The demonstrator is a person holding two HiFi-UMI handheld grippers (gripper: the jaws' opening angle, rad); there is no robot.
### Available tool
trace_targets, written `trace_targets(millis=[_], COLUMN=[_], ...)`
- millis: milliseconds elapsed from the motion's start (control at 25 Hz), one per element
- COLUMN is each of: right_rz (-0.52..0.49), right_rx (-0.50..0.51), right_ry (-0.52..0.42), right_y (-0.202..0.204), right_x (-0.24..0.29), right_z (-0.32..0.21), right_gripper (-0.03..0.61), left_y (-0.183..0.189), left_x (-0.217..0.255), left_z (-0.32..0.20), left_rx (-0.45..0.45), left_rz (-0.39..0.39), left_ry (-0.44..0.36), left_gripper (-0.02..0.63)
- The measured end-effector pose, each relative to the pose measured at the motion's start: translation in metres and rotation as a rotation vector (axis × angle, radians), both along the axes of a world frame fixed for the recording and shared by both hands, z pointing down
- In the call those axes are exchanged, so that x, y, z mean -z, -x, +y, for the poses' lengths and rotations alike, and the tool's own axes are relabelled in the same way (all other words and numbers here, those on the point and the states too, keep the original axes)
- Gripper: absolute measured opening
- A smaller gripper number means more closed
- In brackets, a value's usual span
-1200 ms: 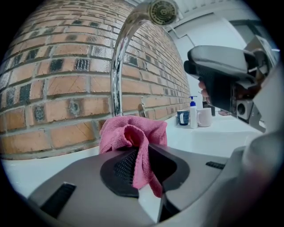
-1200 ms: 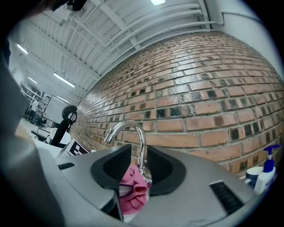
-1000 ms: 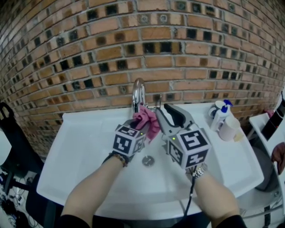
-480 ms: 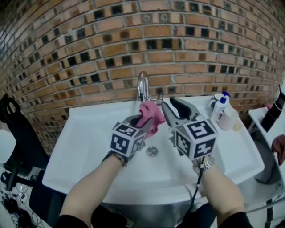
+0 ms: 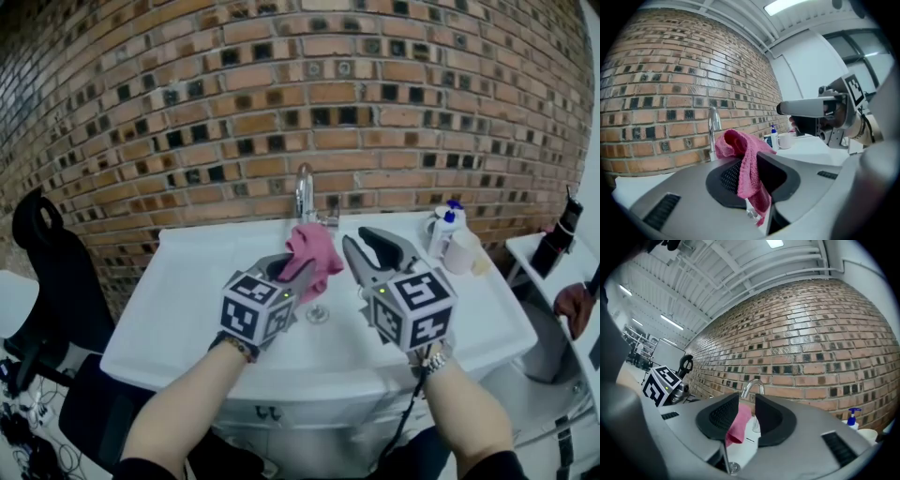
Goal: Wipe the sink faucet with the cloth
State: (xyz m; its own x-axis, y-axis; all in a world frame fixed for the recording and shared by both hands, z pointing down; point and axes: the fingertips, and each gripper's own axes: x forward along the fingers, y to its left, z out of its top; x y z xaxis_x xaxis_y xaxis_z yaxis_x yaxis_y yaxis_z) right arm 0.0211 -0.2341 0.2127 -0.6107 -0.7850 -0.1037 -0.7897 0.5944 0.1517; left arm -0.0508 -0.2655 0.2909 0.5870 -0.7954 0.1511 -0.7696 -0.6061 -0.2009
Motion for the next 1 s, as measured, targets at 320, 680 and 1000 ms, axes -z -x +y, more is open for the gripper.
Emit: trace_targets(millis=[320,680,1000], right_rz=[0.035,0.044,0.060], right_rx=[0.053,0.078,0.135], right_ry=[-0.020,-0.044,-0.032], right_y=[0.000,0.005,0.015], right_x=[0.004,-0.001,-0.010], right_z=[0.067,0.151,0.228], right_gripper=[0.124,0.124,0.124], left_y=[0.000,0.003,0.012], left_x=[0.021,0.025,0.027], left_z=[0.080,0.174,0.262], left_rx=[-0.037,-0.066,-0.101], left_rz=[0.015,0.037,0.050], left_ry=[-0.051,-0.090,-0.125], left_gripper=[0.063,0.063,0.063])
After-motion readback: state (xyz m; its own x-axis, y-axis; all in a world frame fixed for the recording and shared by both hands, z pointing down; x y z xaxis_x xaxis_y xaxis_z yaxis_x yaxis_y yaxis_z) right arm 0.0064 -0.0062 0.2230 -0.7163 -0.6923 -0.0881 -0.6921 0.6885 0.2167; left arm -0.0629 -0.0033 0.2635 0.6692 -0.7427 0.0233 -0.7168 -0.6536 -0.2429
